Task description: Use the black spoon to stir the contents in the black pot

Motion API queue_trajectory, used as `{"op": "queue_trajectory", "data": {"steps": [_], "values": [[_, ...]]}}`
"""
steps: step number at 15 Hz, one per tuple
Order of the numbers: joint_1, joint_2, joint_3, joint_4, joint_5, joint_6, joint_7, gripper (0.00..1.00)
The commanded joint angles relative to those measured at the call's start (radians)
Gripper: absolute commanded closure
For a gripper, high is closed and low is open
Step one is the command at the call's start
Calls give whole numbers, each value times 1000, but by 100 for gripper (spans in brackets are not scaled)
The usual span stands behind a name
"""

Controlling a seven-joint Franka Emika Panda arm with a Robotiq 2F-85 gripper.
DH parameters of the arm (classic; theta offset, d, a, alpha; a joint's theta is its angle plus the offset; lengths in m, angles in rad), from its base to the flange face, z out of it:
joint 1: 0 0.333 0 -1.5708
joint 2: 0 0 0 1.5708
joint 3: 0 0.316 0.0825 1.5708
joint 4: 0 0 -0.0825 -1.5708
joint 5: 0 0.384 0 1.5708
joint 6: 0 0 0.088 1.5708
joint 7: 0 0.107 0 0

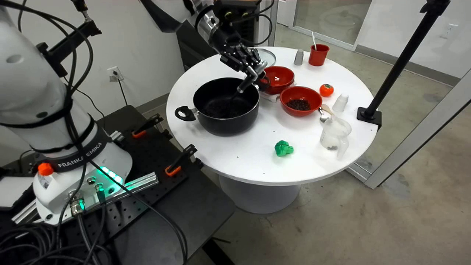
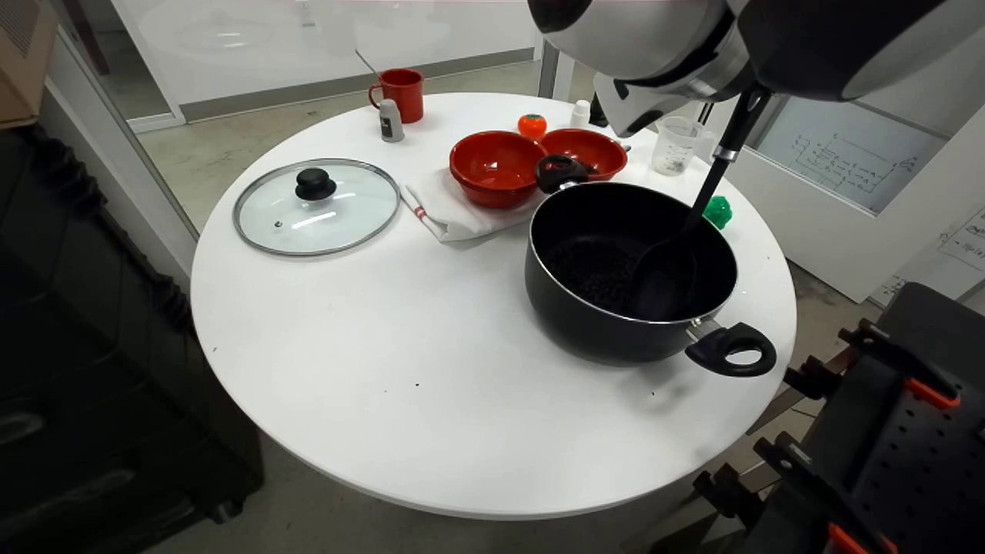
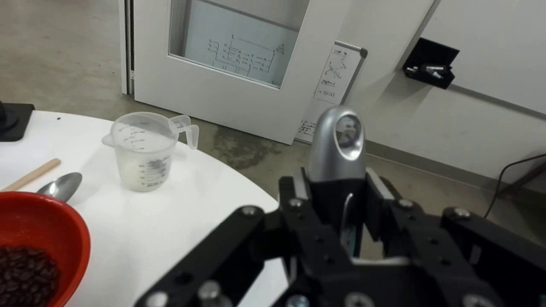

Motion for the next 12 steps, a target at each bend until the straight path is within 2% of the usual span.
{"op": "queue_trajectory", "data": {"steps": [1, 4, 8, 12], "values": [[9, 35, 6, 21, -62, -87, 36, 92], [3, 72, 2, 38, -97, -127, 82, 92], [2, 120, 3, 55, -163, -127, 257, 92], [8, 164, 11, 86, -181, -129, 407, 92]]}}
